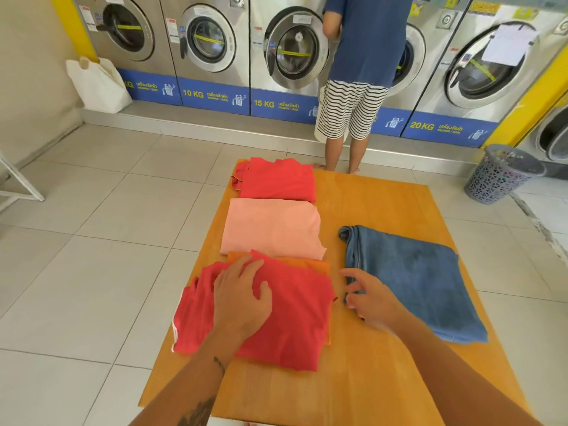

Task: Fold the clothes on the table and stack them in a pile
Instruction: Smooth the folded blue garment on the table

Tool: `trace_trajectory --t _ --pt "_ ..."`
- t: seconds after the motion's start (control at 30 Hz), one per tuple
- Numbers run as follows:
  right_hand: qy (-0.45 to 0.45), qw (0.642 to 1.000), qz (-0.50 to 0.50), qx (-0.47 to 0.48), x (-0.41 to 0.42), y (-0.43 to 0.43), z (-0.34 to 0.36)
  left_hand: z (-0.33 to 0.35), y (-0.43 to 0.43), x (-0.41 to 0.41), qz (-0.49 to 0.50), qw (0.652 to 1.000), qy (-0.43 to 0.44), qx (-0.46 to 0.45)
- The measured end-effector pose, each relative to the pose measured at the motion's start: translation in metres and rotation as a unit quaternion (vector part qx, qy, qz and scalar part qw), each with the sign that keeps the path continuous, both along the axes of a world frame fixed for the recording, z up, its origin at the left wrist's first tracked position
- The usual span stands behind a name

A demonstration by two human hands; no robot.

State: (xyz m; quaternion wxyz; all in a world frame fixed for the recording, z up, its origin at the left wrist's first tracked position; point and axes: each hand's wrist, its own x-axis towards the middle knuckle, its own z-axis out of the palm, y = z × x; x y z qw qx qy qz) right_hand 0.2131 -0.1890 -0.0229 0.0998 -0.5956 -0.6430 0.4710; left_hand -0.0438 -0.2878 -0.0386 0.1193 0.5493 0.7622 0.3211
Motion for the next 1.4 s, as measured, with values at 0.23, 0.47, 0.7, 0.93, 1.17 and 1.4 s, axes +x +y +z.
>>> trace_trajectory --t 0.23,0.47,0.7,0.93,1.17,1.4 --pt "-0.100 0.987 -0.060 0.113 0.112 0.031 0.005 0.022 0.064 0.101 -0.073 0.992 -0.083 0.059" --pt "-0.211 0.971 -0.077 0.077 0.212 0.041 -0.027 -0.014 0.096 0.214 -0.153 0.980 0.003 -0.131" --pt "-0.322 0.932 0.127 0.107 0.211 0.033 -0.057 -0.033 0.097 0.227 -0.205 0.937 0.077 -0.272" --pt "-0.265 0.941 0.128 0.167 0.206 0.086 -0.054 -0.039 0.137 0.209 -0.216 0.935 0.122 -0.254" --pt "-0.286 0.940 0.116 0.145 0.181 0.184 -0.041 -0.043 0.232 0.191 -0.211 0.949 0.087 -0.219" --pt "-0.273 0.952 0.077 0.111 0.164 0.264 -0.047 -0.052 0.307 0.176 -0.213 0.958 0.050 -0.185"
